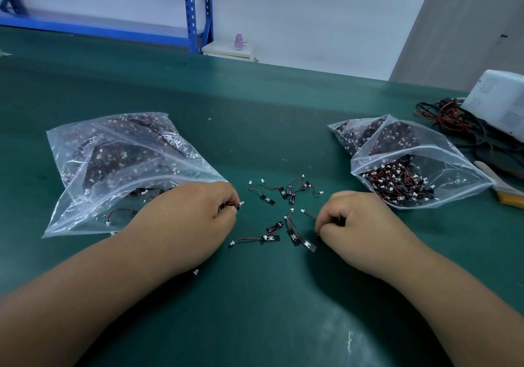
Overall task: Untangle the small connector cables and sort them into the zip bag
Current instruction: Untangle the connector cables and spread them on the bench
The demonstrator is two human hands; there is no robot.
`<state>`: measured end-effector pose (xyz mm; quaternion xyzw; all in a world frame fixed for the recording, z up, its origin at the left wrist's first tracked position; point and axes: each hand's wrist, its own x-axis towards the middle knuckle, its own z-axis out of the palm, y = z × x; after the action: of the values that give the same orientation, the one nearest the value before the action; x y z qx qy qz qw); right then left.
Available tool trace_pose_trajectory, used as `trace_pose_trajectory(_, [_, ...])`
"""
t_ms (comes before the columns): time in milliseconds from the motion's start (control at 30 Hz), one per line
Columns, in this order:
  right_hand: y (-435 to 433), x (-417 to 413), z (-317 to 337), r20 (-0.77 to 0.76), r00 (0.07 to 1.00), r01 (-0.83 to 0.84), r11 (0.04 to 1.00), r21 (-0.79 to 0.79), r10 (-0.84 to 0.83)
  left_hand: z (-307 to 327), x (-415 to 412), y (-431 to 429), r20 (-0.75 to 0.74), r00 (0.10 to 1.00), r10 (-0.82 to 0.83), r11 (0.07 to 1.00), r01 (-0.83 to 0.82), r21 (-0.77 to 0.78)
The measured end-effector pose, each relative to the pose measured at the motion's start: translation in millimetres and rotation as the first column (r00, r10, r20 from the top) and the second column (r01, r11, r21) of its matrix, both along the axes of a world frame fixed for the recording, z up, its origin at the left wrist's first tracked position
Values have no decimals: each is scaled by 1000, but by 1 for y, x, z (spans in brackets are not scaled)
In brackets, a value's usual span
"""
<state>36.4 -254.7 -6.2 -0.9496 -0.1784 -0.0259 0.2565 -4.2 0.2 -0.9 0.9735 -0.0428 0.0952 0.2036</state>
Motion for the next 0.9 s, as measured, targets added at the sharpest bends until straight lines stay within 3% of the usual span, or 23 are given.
trace_pose_trajectory(233, [-1,6,-4,40,998,39,984,171,-46,0,0,1,-3,1000,-3,1000,3,-1])
trace_pose_trajectory(500, [-10,17,-14,103,969,202,959,200,-225,0,-1,1,-4,1000,-6,1000,6,3])
trace_pose_trajectory(900, [-9,16,-16,155,963,188,963,192,-219,0,-1,0,-14,997,-72,997,72,-6])
